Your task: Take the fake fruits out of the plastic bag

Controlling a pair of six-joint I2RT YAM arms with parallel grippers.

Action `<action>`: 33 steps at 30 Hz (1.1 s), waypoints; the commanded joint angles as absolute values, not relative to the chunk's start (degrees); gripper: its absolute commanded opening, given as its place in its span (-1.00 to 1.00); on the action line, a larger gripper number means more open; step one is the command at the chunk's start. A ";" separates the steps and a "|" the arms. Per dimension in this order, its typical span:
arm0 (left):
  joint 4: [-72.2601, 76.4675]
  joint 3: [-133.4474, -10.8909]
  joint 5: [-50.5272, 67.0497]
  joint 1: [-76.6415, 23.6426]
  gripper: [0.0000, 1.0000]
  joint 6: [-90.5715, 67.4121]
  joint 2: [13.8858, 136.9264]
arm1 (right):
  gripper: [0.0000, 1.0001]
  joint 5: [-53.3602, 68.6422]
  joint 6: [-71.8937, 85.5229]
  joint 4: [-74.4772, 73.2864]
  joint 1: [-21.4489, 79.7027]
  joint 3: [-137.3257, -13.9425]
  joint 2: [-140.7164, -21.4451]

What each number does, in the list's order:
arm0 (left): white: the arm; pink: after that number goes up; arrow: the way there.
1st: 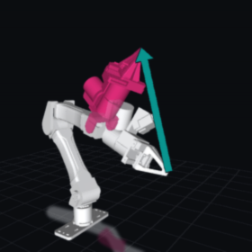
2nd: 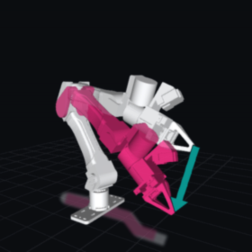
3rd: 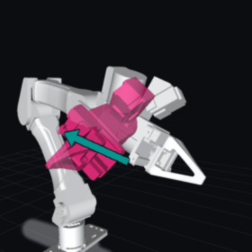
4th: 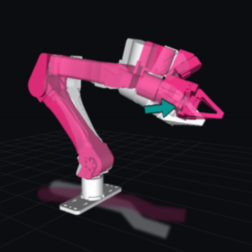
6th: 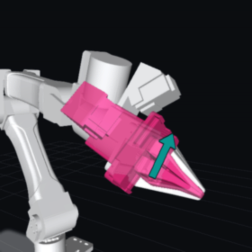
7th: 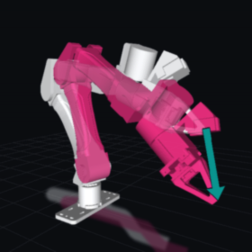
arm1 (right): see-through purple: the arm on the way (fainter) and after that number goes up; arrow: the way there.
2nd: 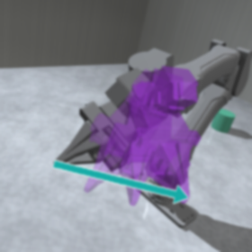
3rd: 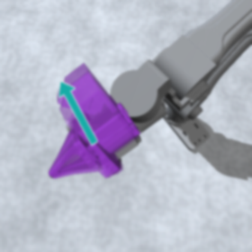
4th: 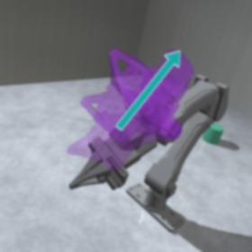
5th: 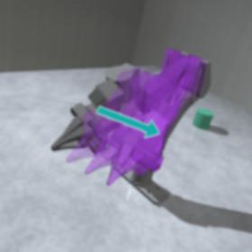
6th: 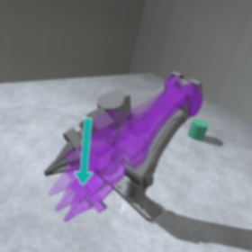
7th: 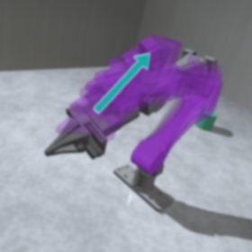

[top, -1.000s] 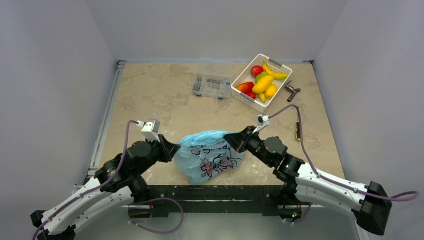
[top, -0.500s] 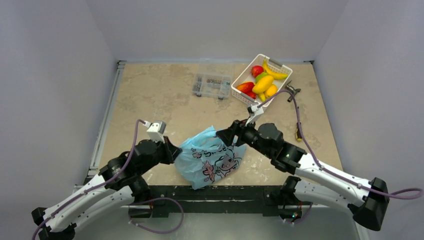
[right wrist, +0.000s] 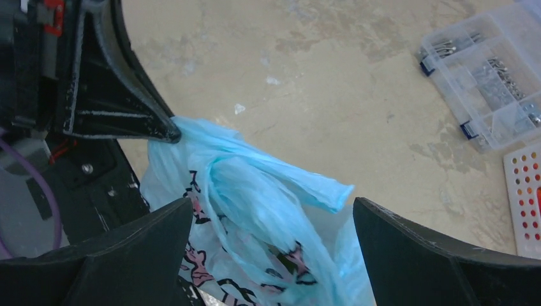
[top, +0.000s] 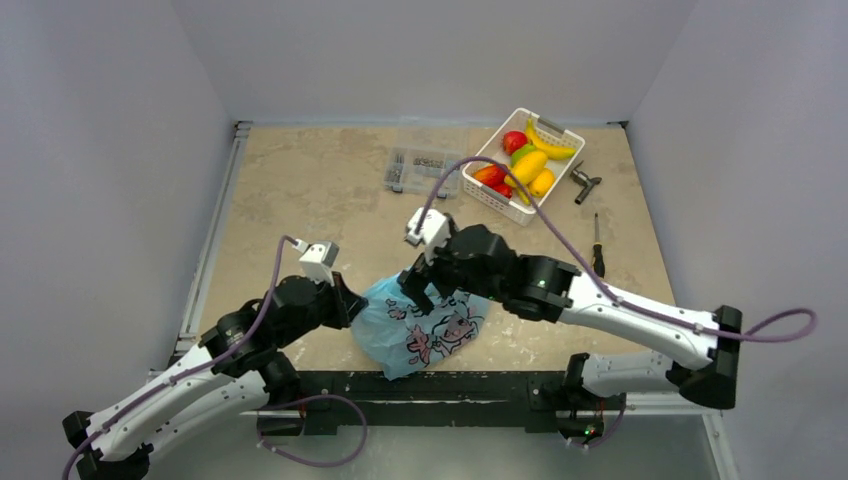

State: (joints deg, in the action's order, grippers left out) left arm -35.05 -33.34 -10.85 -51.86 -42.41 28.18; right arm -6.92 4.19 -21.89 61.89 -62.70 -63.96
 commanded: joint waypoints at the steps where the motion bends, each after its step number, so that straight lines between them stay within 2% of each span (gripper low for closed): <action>1: -34.26 -36.00 -9.93 -51.78 -1.00 -41.87 28.30 | 0.98 -19.57 -4.06 -28.87 68.14 -68.83 -73.13; 5: -34.60 -35.64 -10.02 -51.82 -1.00 -42.35 28.05 | 0.92 -23.97 -5.15 -29.62 70.15 -70.52 -78.79; 8: -34.77 -35.44 -10.08 -51.79 -1.00 -42.77 27.91 | 0.66 -29.70 -1.10 -27.90 70.22 -70.80 -79.79; 12: -34.92 -35.24 -10.81 -51.84 -1.00 -43.19 27.78 | 0.03 -29.21 5.15 -17.95 70.22 -66.23 -75.54; 14: -35.45 -35.29 -11.51 -51.77 -1.00 -43.16 27.62 | -0.15 -27.96 8.08 -12.26 70.14 -63.03 -72.02; 17: -37.74 -35.82 -13.98 -51.77 -1.00 -43.75 26.63 | -0.98 -26.79 17.12 -5.72 67.41 -59.25 -66.73; 19: -40.38 -35.68 -18.09 -51.77 -1.00 -45.92 24.48 | -1.00 -21.07 28.89 -1.45 61.22 -55.05 -62.32; 22: -41.42 -33.52 -22.57 -51.79 -1.00 -48.93 19.24 | -1.00 -11.79 48.68 15.21 50.68 -40.40 -52.90; 25: -39.67 -31.37 -22.40 -51.78 -1.00 -49.98 15.04 | -1.00 -11.63 62.82 31.91 48.89 -28.42 -49.79; 28: -38.15 -31.20 -19.82 -51.77 -1.00 -49.33 14.16 | -1.00 -9.20 63.20 33.24 48.67 -29.84 -53.85; 33: -37.33 -34.37 -14.34 -51.77 -1.00 -45.51 15.02 | -1.00 -1.54 52.57 32.03 48.34 -36.41 -59.39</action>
State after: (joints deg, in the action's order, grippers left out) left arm -39.88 -31.79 -18.06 -51.86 -48.25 14.39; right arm -8.91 55.51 25.08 48.62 -30.09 -57.93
